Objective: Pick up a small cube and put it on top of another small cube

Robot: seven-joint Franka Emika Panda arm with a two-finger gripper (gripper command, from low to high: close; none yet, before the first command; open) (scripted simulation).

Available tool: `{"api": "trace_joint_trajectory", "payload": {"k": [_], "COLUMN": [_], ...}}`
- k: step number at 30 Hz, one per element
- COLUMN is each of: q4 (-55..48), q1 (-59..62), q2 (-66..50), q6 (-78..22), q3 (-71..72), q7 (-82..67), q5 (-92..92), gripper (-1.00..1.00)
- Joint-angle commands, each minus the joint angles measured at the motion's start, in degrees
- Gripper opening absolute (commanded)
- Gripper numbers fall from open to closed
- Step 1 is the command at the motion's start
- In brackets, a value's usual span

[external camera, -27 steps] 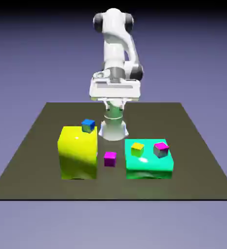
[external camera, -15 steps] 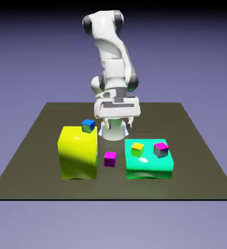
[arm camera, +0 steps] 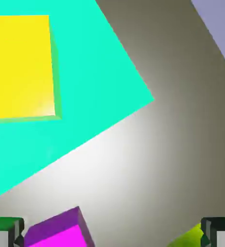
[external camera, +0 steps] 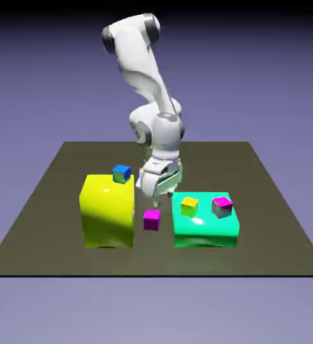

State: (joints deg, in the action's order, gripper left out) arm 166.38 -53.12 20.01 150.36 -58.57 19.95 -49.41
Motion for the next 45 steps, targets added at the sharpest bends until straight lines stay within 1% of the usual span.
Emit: {"api": "trace_joint_trajectory", "payload": {"k": [1, 6, 8, 25, 26, 27, 43, 45], "q4": [0.2, 1.1, 1.2, 2.4, 2.4, 2.4, 1.3, -0.2], "q1": [-1.9, -11.2, -11.9, 4.8, 4.8, 4.8, -11.4, -9.7], "q2": [-0.4, -2.7, -2.9, -37.1, -37.1, -37.1, -3.9, -3.4], "q6": [-0.8, -5.0, -5.4, 27.0, 27.0, 27.0, -4.4, -6.5], "q3": [-2.1, -12.5, -13.3, 12.0, 12.0, 12.0, -12.5, -10.5], "q7": [-0.8, -4.8, -5.1, -26.9, -26.9, -26.9, -5.8, -5.8], "q5": [-1.8, -10.5, -11.2, 24.1, 24.1, 24.1, -10.2, -8.8], "gripper": [0.0, 0.0, 0.0, 0.0, -1.0, -1.0, -1.0, -1.0]}}
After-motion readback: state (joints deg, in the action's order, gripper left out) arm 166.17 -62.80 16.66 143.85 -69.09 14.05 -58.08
